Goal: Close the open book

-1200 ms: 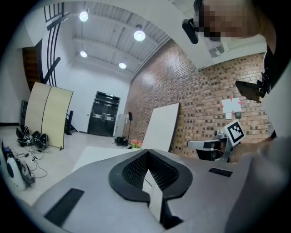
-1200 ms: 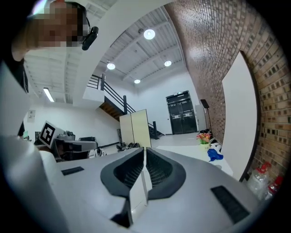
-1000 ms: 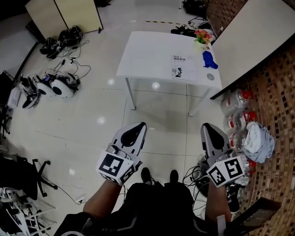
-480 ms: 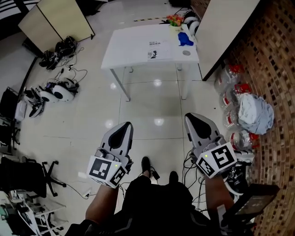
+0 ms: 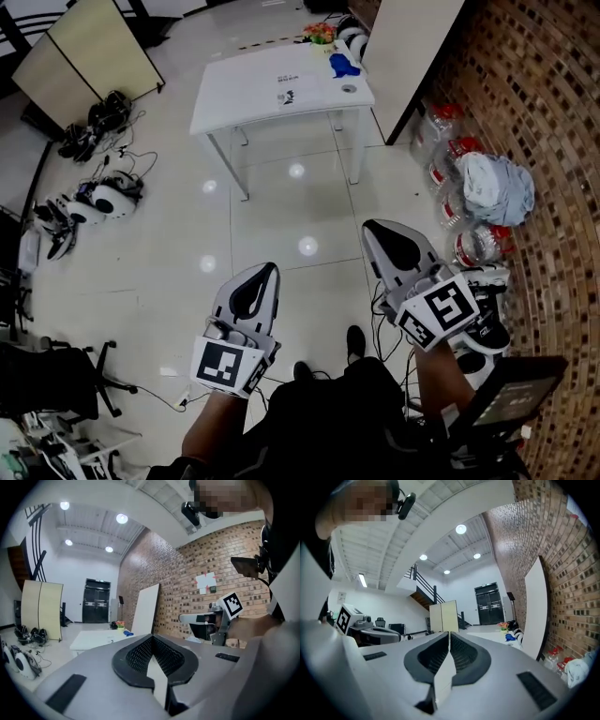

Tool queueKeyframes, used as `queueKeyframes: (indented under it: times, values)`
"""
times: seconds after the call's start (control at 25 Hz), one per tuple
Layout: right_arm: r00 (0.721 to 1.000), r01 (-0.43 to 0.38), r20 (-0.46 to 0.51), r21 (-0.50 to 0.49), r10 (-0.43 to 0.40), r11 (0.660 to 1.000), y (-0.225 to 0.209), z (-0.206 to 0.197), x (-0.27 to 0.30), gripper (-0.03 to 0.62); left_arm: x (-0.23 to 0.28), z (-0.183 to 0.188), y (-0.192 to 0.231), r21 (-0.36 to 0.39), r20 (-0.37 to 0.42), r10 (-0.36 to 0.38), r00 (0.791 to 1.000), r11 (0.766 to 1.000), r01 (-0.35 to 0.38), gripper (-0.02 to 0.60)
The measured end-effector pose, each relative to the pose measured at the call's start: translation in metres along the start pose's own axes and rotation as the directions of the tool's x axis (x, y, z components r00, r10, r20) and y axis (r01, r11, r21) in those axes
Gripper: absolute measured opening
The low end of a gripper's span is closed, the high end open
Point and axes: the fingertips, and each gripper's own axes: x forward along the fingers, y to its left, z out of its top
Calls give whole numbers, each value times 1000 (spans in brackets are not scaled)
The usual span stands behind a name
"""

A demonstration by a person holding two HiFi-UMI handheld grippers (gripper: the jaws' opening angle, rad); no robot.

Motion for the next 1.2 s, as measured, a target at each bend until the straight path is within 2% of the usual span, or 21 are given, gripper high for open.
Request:
queueKeyframes:
  times: [0.12,0.32,0.44,0.56,0.96,1.2]
  values:
    - [999,45,-6,18,-45,999,38,-2,-13,0,-37,-9,6,-56,11,-36,999,998,36,-5]
    - [995,97,-13,-9,-98,995,69,3,-36,0,-69,-6,8,-78,46,-62,997,995,66,-5]
    - [993,115,-18,2,-115,993,73,1,-55,0,-78,-6,-2,-89,46,-61,997,994,65,-5]
    - [994,107,-16,22,-107,994,74,3,-68,0,-79,1,-7,-106,54,-26,998,994,32,-5]
    - [995,103,7,-5,-103,995,54,16,-105,0,-60,24,-54,-75,76,-57,996,995,62,-5]
    - [994,112,9,-5,-112,994,51,22,-112,0,-61,25,-60,-79,77,-49,996,995,55,-5]
